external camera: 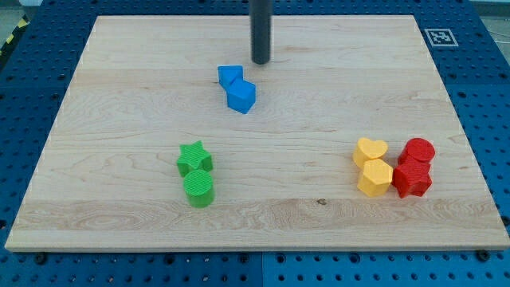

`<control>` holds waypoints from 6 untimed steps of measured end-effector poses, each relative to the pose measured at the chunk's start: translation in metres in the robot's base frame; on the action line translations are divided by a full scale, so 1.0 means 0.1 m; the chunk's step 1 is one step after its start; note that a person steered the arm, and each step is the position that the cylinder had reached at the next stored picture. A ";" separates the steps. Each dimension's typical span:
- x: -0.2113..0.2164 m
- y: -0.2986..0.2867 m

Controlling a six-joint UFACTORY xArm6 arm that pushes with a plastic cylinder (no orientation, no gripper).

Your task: Point your arm to the left of yellow hexagon

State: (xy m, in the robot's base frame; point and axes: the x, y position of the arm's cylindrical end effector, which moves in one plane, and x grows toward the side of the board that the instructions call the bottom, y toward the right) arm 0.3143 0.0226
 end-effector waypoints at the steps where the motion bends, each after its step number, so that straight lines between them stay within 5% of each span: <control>1: 0.41 0.29; 5: 2.05 0.36; 6: 2.18 0.36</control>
